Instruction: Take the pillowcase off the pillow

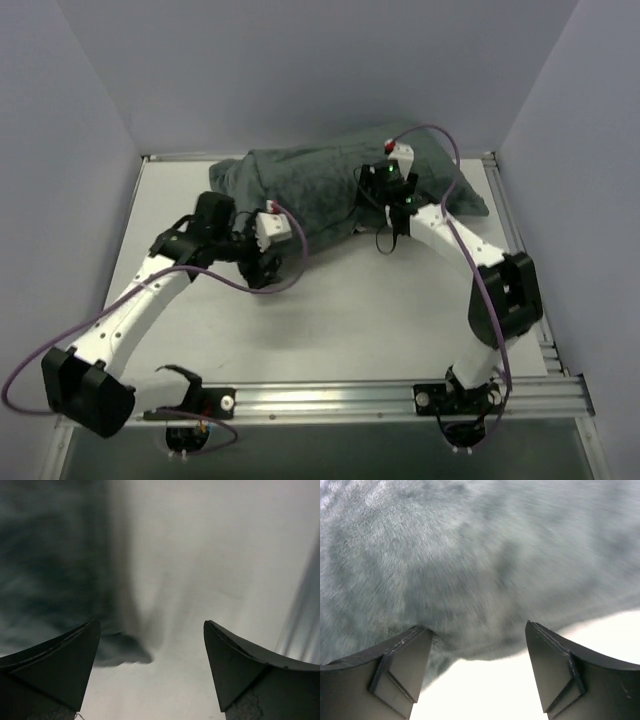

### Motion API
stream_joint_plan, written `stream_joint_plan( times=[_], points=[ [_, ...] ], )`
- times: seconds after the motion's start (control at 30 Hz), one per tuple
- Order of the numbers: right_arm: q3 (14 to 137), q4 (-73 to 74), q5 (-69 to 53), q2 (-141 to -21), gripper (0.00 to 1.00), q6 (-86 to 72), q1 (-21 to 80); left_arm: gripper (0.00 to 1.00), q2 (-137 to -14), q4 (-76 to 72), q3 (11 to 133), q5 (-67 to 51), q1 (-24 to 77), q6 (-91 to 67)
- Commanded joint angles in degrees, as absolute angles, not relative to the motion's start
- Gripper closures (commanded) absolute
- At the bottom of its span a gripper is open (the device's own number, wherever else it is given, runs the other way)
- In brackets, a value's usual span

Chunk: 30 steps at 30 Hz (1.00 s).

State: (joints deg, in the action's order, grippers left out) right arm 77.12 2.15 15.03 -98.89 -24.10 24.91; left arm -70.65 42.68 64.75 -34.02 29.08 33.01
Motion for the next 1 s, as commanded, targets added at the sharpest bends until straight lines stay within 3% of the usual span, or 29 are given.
stream_joint_plan(
  times=[0.0, 0.13, 0.3, 0.37, 0.47, 0.6, 0.67, 0.83, 0.97],
  points=[
    [71.57, 2.10, 30.16, -87.31, 0.22, -30.31, 32.84, 0.05, -69.43, 34.12, 71.53, -32.08, 11.50, 25.76],
    [68.13, 5.36, 36.46, -82.19, 0.21, -40.55, 43.84, 0.03, -75.22, 30.33, 74.88, -34.97, -0.31, 20.84],
    [55.83, -13.58, 41.05, -81.72, 0.21, -56.14, 59.30, 0.03, -81.73, 27.33, 75.06, -36.48, -7.38, 16.17],
    [54.84, -21.14, 37.20, -86.11, 0.20, -60.44, 60.55, 0.03, -82.26, 26.81, 73.39, -35.60, -7.38, 16.52],
    [61.92, -23.64, 35.78, -98.57, 0.18, -58.73, 63.27, 0.03, -81.39, 26.46, 71.28, -34.29, -7.47, 17.14],
    [66.89, -24.34, 36.12, -105.02, 0.16, -60.89, 64.86, 0.03, -79.02, 26.89, 69.17, -34.01, -7.56, 18.89],
    [65.83, -29.41, 36.12, -105.99, 0.01, -61.35, 64.95, 0.03, -77.79, 27.07, 68.03, -34.36, -7.56, 19.51],
    [71.71, -28.12, 35.43, -112.93, 0.01, -59.07, 65.13, 0.03, -77.08, 27.33, 66.89, -36.03, -7.47, 19.69],
    [73.03, -33.30, 31.82, -117.85, 0.06, -59.50, 65.04, 0.03, -76.90, 27.60, 66.97, -35.86, -7.47, 19.51]
  ],
)
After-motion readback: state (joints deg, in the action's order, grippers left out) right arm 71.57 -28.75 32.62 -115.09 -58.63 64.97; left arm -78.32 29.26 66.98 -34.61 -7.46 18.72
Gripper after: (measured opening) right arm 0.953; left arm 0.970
